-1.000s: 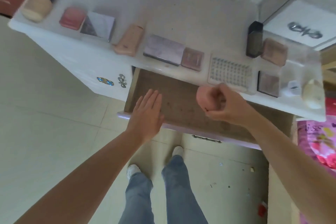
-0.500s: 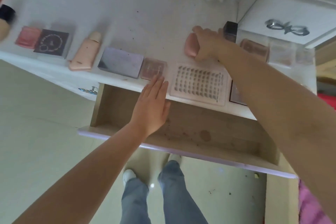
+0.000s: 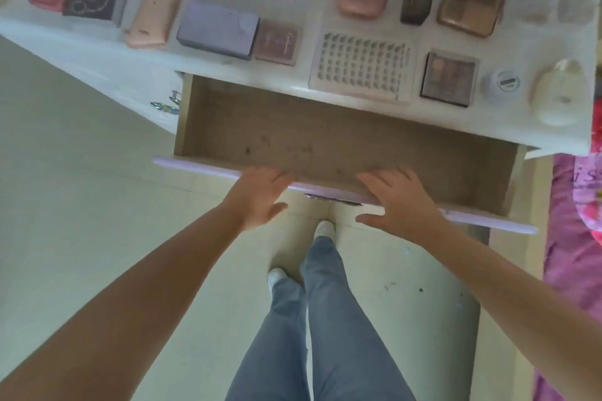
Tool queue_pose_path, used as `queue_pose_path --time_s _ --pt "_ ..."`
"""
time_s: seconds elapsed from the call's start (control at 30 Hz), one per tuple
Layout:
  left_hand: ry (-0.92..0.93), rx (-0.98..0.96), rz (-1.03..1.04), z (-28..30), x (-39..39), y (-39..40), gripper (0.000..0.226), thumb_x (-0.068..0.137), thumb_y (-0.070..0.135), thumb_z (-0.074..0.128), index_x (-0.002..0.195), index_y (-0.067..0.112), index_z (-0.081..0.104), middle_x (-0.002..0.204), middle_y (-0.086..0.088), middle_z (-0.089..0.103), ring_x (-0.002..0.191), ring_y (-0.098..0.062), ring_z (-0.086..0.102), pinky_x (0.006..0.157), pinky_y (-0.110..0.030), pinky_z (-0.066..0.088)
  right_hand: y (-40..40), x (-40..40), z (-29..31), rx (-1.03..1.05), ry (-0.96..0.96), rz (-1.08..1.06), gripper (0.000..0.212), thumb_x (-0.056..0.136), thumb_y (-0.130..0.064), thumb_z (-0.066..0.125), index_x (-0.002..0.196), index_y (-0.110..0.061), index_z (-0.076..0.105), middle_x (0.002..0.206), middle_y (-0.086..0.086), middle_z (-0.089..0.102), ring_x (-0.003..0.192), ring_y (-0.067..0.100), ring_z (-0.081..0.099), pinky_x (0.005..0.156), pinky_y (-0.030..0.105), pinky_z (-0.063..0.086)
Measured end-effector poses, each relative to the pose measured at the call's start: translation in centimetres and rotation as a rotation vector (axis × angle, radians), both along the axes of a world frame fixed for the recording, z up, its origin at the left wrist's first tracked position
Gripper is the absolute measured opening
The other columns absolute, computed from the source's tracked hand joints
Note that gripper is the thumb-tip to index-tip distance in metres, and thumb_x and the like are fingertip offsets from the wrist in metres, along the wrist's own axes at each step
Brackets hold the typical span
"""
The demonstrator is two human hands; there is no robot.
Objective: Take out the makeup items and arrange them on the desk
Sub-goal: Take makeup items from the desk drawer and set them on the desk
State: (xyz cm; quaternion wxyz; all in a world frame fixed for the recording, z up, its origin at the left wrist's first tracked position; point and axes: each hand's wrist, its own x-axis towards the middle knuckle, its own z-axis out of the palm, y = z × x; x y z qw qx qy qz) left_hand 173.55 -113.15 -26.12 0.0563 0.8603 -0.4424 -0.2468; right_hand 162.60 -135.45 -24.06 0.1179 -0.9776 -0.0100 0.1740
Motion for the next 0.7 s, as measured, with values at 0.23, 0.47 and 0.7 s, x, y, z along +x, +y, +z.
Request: queue_pose_path --time_s 0.23,0.47,0.7 --pt "-0.228 0.14 0.011 -0.6 -0.3 -1.5 0.027 0.092 0.008 0.04 0.118 0.01 0.048 0.113 -0.009 0.054 0.105 -0.026 0.048 0.069 -0.028 0.029 0.7 -2.3 -1.8 -0.134 -0.366 -0.097 0.027 0.047 0.0 0.084 0.06 -0.002 0.061 0.054 0.012 0.061 0.048 0.025 0.059 0.066 0.044 0.049" --pt "-0.302 0.057 -0.058 3.7 2.1 -1.9 0.031 0.095 0.019 0.04 0.121 0.005 0.051 0.113 -0.015 0.057 0.103 -0.032 0.05 0.074 -0.037 0.038 -1.8 -1.2 0.0 -0.083 -0.541 -0.09 0.023 0.053 -0.004 0.084 0.067 -0.004 0.065 0.06 0.011 0.065 0.054 0.025 0.063 0.071 0.043 0.049" --pt "-0.374 -0.086 -0.147 4.4 2.9 -3.3 0.019 0.066 0.0 0.075 0.082 -0.003 0.066 0.074 -0.017 0.065 0.067 -0.033 0.062 0.054 -0.032 0.049 -2.4 -0.7 -1.2 -0.169 -0.637 -0.255 0.042 0.048 -0.018 0.089 0.083 -0.005 0.069 0.081 0.012 0.07 0.073 0.027 0.067 0.082 0.031 0.041"
